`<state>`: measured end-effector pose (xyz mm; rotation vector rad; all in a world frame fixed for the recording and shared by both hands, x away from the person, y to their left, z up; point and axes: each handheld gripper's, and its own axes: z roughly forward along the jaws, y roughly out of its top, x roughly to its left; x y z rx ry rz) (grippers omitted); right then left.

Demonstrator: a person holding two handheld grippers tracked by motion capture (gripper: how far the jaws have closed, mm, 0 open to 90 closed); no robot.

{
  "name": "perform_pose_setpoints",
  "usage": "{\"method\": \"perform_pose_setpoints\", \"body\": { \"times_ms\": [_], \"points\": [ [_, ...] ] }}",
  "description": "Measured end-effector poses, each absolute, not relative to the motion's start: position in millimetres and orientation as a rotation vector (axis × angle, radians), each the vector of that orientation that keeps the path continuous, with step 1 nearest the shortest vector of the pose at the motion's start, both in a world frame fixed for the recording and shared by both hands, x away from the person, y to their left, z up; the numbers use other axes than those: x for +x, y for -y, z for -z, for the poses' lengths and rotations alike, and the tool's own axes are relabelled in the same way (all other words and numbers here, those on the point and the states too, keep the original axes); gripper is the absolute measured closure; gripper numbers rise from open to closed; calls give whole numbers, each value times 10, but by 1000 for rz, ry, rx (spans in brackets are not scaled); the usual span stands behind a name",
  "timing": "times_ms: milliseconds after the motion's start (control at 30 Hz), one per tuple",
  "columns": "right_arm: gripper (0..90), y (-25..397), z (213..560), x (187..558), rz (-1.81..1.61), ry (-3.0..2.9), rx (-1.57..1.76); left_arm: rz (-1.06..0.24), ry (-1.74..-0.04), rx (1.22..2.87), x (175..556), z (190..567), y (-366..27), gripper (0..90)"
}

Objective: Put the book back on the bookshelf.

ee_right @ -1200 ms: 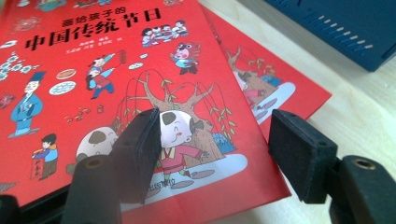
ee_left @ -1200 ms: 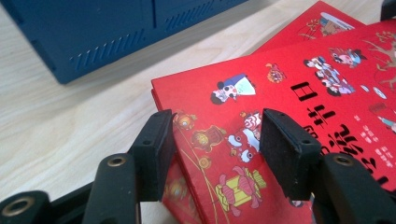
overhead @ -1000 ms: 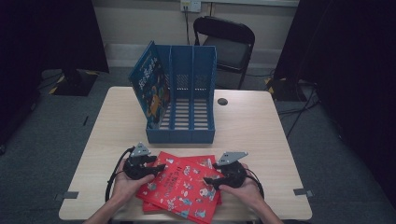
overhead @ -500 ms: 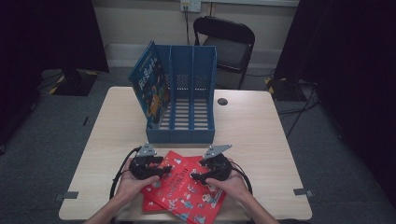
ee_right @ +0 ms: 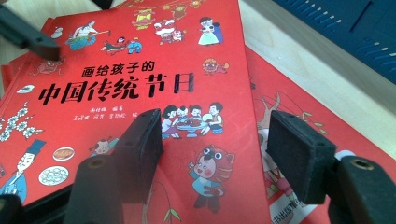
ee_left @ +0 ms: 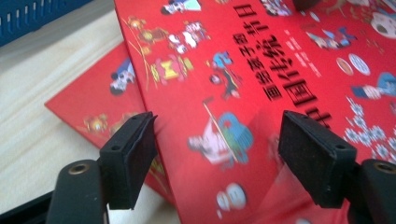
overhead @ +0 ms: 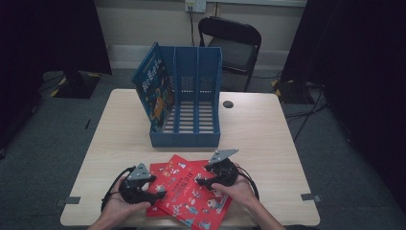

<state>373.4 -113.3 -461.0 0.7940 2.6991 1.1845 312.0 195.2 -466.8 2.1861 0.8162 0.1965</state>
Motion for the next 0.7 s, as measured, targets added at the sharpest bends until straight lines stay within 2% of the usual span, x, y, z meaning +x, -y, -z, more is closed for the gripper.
{"method": "perform_pose_setpoints", "body": {
  "times_ms": [267,400,700],
  "points": [
    [349,1133,4609,3727,-1181,-2690,799,-183,-819,2191,2999,4677,-1997,229],
    [338,1139,4607,3723,-1176,-2681,794,-167,-830,2171,2942,4709,-2086,277],
    [370,1132,4588,3710,-1157,-2688,774,-135,-822,2180,3049,4709,-2091,298]
  ]
}}
